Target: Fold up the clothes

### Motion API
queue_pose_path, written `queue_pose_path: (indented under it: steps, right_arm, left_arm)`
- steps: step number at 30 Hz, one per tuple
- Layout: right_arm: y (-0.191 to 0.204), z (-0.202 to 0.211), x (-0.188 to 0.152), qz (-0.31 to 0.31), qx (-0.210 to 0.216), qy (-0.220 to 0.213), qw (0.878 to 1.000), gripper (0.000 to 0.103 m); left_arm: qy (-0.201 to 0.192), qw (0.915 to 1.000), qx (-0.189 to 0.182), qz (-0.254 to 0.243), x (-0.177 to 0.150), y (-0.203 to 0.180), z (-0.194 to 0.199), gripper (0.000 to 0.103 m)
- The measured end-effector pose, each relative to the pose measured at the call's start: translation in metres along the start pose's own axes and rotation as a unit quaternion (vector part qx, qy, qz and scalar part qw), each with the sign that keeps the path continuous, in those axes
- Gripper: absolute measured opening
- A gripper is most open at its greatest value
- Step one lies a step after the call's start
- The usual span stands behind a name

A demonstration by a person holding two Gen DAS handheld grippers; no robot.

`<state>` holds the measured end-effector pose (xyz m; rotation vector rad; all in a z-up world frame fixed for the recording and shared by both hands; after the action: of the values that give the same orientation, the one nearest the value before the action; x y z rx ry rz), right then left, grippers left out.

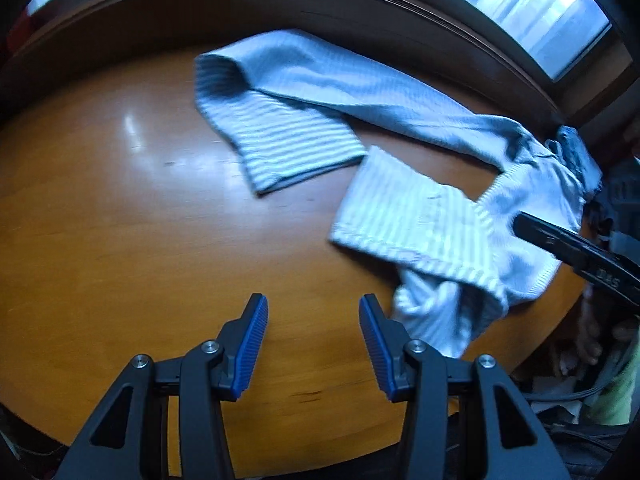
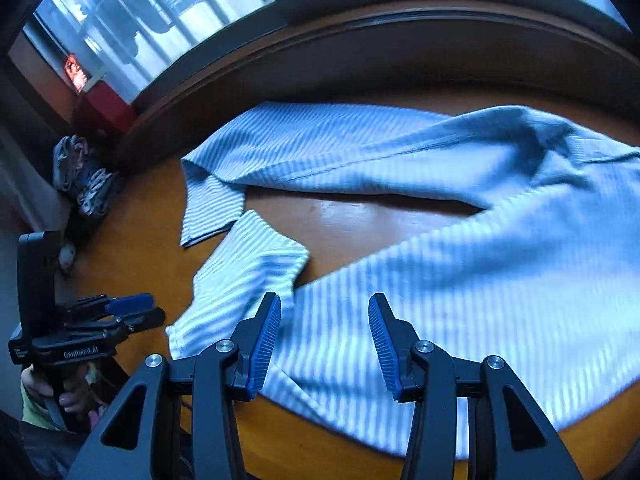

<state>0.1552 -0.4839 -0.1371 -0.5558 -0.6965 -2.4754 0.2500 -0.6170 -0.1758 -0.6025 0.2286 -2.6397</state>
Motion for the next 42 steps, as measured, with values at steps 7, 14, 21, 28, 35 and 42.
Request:
queue_pose_path:
  steps: [7, 14, 21, 28, 35, 42]
  right_arm:
    - [0.027, -0.029, 0.007, 0.034, 0.015, 0.022, 0.999, 0.046]
    - [0.042, -0.049, 0.000, 0.039, -0.020, 0.020, 0.999, 0.035]
    - [0.060, -0.039, 0.002, 0.021, -0.066, -0.028, 0.997, 0.008]
    - [0.111, 0.045, 0.047, 0.020, -0.080, -0.186, 0.979, 0.006]
    - [0.202, 0.045, 0.032, 0.076, -0.001, -0.199, 0.977, 0.006]
    - [0.222, -0.024, -0.034, 0.119, -0.038, -0.058, 0.990, 0.008]
  left_arm:
    - [-0.010, 0.9970, 0.041, -0.065, 0.024, -0.015, -0.020, 0.045]
    - [-0.011, 0.9936, -0.028, -0.108, 0.040, -0.029, -0.038, 0.048]
    - [-0.024, 0.9837, -0.047, -0.172, 0.043, -0.037, -0.035, 0.008]
    - [-0.154, 0.9710, -0.018, -0.182, 0.107, 0.002, 0.050, 0.008]
    - [-0.204, 0.9683, 0.044, -0.137, 0.109, 0.089, 0.107, 0.008]
    - [-0.100, 0.9912, 0.060, -0.063, 0.044, 0.170, 0.066, 0.011]
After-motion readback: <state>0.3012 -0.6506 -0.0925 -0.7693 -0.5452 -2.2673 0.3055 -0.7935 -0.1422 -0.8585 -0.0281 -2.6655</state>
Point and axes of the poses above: each gripper's, at about its wrist camera, not at the fingertips, and z roughly against the way its jaws point, y to its left, x to its top, the point moved 8 cm from there along -z, roughly the way its jaws point, and after that the axes turned 6 degrees about -y, right-handed, at the moved point
